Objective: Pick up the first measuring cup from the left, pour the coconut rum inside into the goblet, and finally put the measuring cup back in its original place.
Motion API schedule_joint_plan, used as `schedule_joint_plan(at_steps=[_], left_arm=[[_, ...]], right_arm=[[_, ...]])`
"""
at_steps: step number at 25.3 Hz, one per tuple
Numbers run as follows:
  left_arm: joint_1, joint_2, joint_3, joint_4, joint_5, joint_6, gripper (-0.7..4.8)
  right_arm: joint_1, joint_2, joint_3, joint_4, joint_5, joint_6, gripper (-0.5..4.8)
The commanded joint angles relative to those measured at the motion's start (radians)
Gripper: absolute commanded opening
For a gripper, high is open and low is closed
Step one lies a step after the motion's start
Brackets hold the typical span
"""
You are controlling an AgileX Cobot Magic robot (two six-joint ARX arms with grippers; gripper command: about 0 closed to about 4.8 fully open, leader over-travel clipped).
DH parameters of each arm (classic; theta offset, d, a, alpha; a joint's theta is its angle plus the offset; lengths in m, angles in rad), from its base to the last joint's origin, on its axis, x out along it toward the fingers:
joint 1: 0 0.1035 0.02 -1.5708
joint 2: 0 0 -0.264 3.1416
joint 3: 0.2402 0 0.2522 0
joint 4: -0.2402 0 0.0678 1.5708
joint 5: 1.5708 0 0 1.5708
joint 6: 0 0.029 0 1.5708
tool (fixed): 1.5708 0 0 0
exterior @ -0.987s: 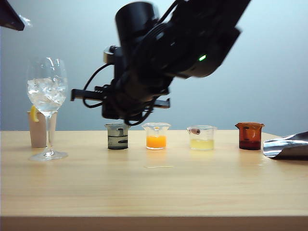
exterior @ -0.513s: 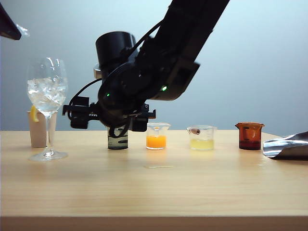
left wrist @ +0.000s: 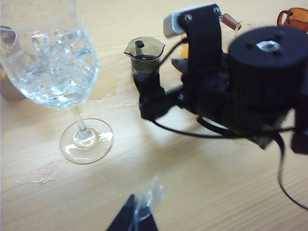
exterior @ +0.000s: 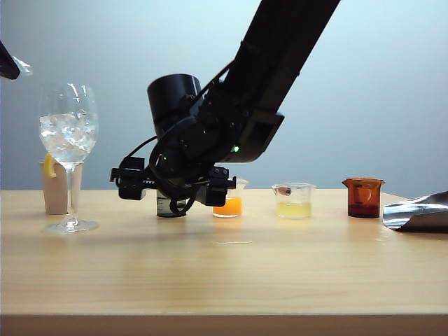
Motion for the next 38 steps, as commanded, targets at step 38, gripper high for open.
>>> schedule_joint_plan(at_steps=[38], left_arm=[[0.002, -0.002, 0.003, -0.043, 0.000, 0.004, -0.04]], right_arm=[[-0.049, 0.166, 0.293, -0.197, -0.015, -0.002, 4.79]])
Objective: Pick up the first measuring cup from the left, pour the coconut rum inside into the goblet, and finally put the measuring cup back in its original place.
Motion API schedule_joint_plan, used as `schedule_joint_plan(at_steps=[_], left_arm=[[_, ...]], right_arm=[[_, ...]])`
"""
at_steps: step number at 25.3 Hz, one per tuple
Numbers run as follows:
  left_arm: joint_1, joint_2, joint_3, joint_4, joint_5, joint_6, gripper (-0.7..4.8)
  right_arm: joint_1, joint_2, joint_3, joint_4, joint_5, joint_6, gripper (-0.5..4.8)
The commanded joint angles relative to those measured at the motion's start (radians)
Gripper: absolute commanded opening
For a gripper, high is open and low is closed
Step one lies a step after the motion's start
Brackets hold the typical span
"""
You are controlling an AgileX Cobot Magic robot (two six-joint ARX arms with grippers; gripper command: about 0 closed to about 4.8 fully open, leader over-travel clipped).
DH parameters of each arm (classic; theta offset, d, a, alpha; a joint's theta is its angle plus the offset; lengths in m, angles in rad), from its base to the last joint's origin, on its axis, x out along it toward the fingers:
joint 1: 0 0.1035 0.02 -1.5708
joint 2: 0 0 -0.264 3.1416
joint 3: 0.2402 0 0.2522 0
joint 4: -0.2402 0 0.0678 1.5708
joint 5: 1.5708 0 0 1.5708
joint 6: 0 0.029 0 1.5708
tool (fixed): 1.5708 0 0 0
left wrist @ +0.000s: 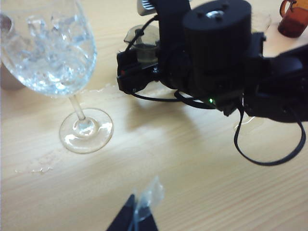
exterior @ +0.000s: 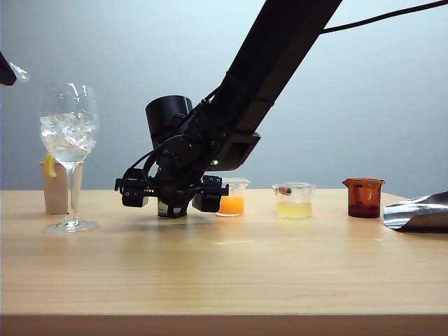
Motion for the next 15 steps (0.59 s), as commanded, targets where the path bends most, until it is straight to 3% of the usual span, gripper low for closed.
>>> schedule_joint_plan(at_steps=[1, 5, 9, 13, 15], left_arm=[[0.002, -0.002, 0.003, -0.014, -0.001, 0.008, -0.04], [0.002, -0.002, 0.003, -0.028, -0.001, 0.016, -0.04], [0.002, -0.002, 0.003, -0.027, 0.000, 0.016, -0.04], [0.002, -0.002, 0.003, -0.027, -0.001, 0.016, -0.04], [0.002, -0.002, 0.003, -0.026, -0.003, 0.036, -0.04]], right_arm=[[-0.004, 0.005, 0.008, -0.029, 0.002, -0.004, 4.79], [-0.009, 0.008, 0.008, -0.027, 0.002, -0.003, 4.70], [-0.010, 0.008, 0.008, -0.027, 0.002, -0.003, 3.81], [-0.010, 0.008, 0.008, -0.027, -0.043, -0.003, 1.72], [-0.010, 0.008, 0.008, -0.025, -0.048, -0.004, 1.44]])
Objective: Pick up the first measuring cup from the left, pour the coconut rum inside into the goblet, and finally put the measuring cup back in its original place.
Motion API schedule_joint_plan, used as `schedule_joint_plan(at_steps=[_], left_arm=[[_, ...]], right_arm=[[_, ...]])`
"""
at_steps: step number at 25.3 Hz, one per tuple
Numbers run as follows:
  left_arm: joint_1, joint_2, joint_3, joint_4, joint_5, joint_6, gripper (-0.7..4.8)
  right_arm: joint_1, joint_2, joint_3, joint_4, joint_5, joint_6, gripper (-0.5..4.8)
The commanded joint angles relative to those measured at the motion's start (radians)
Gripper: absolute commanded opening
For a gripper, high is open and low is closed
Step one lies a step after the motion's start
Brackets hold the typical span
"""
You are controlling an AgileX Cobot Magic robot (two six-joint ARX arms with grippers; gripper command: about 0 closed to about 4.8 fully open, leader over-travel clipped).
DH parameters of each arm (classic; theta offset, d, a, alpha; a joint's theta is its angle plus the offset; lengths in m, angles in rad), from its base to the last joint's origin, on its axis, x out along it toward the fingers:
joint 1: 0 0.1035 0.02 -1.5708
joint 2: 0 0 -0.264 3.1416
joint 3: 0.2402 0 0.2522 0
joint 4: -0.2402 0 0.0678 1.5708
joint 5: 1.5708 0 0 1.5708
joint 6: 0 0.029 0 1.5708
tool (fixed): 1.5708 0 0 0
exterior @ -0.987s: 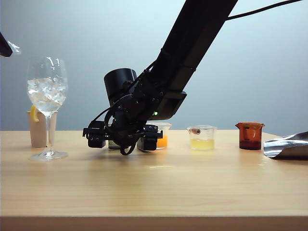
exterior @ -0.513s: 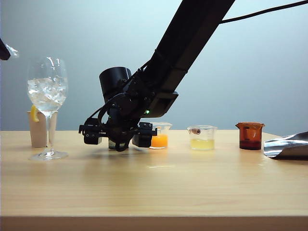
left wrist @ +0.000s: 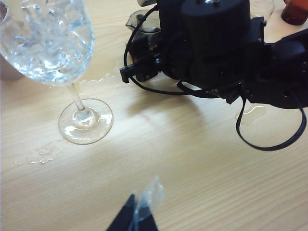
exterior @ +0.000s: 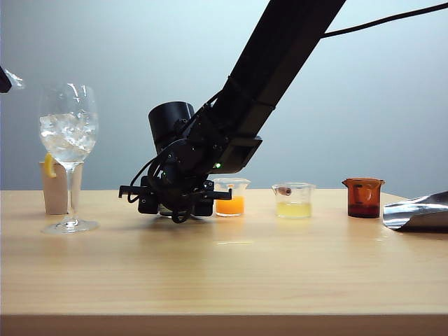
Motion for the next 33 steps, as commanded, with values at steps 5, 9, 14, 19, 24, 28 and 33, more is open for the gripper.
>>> schedule_joint_plan(at_steps=[5, 9, 14, 19, 24, 28, 33], left_arm=[[0.002, -0.005, 0.005, 0.014, -0.103, 0.079, -0.04], [0.002, -0.035, 0.006, 0.050, -0.300, 0.082, -0.04], [0.002, -0.077, 0.006, 0.114, -0.319, 0.086, -0.05], [0.002, -0.111, 0.059, 0.135, -0.314, 0.086, -0.05], [0.008, -0.041, 0.138, 0.179, -0.306, 0.083, -0.05], [0.009, 0.031, 0.138, 0.201, -0.259, 0.086, -0.05], [0.070, 0.137, 0.139, 0.217, -0.183, 0.077, -0.05]], right_arm=[[0.007, -0.020, 0.002, 0.004, -0.042, -0.088, 1.44], [0.009, -0.072, 0.002, -0.004, -0.115, -0.153, 1.44], [0.009, -0.138, 0.002, 0.019, -0.158, -0.153, 1.44], [0.009, -0.244, 0.002, -0.039, -0.204, -0.208, 1.44], [0.009, -0.360, 0.002, -0.092, -0.340, -0.237, 1.44], [0.010, -0.384, 0.067, -0.212, -0.450, -0.237, 1.44], [0.010, -0.383, 0.184, -0.371, -0.472, -0.312, 1.44]])
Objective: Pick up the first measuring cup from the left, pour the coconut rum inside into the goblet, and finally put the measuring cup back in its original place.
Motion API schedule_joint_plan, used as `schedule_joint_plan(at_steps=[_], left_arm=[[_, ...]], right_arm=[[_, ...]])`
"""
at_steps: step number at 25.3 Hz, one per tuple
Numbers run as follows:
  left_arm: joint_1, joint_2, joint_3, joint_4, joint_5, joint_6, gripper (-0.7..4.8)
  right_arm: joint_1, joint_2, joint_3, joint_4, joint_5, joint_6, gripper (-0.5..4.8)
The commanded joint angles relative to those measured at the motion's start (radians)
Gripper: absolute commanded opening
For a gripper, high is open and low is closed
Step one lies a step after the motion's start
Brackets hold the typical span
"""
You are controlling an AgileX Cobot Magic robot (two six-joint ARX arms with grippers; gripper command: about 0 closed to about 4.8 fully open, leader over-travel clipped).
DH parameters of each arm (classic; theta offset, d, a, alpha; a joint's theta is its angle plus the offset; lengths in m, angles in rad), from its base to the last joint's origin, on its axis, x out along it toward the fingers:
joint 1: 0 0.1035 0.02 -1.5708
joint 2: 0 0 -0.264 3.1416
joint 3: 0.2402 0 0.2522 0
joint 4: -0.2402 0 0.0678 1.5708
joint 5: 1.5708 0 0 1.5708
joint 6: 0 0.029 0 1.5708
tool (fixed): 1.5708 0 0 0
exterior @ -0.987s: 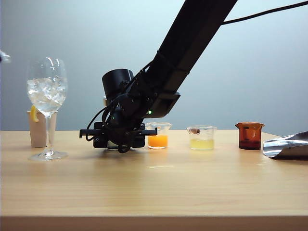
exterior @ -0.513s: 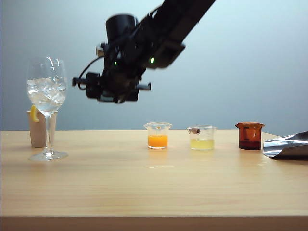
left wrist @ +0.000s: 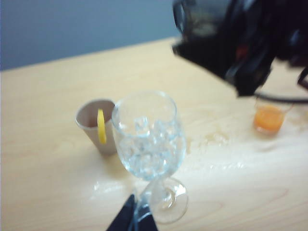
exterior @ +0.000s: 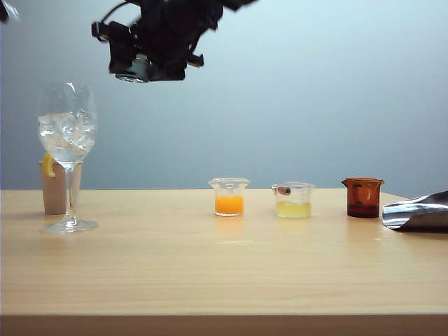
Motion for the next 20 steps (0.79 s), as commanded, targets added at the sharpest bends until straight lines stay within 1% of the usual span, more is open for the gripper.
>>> schedule_joint_plan(at_steps=[1, 3, 4, 6, 8, 9, 11, 12, 14, 16, 20], left_arm=[[0.084, 0.060, 0.004, 0.038, 0.124, -0.029, -0.05], [0.146, 0.090, 0.004, 0.064, 0.188, -0.072, -0.05], [0.177, 0.100, 0.004, 0.075, 0.216, -0.079, -0.05], [0.246, 0.117, 0.004, 0.106, 0.295, -0.078, -0.05], [0.297, 0.133, 0.005, 0.140, 0.362, -0.079, -0.05], [0.327, 0.148, 0.010, 0.147, 0.379, -0.079, -0.05], [0.336, 0.166, 0.010, 0.147, 0.399, -0.061, -0.05], [0.327, 0.179, 0.010, 0.142, 0.429, -0.042, -0.05], [0.302, 0.205, 0.010, 0.130, 0.421, -0.041, -0.05], [0.303, 0.223, 0.011, 0.131, 0.420, -0.018, -0.05], [0.303, 0.280, 0.035, 0.134, 0.399, -0.019, -0.05]], right_arm=[[0.001, -0.009, 0.050, -0.017, -0.008, -0.064, 1.44], [-0.003, -0.008, 0.060, -0.012, -0.008, -0.064, 1.44], [-0.011, -0.008, 0.064, -0.010, -0.014, -0.064, 1.44], [-0.011, -0.002, 0.068, 0.006, -0.046, -0.070, 1.44], [-0.014, 0.002, 0.068, 0.026, -0.064, -0.070, 1.44], [-0.013, 0.010, 0.068, 0.040, -0.066, -0.071, 1.44], [-0.012, 0.023, 0.069, 0.040, -0.075, -0.087, 1.44], [-0.011, 0.032, 0.071, 0.038, -0.087, -0.128, 1.44], [-0.008, 0.046, 0.086, 0.037, -0.086, -0.155, 1.44], [-0.008, 0.050, 0.096, 0.037, -0.086, -0.172, 1.44], [-0.001, 0.062, 0.114, 0.033, -0.085, -0.232, 1.44]])
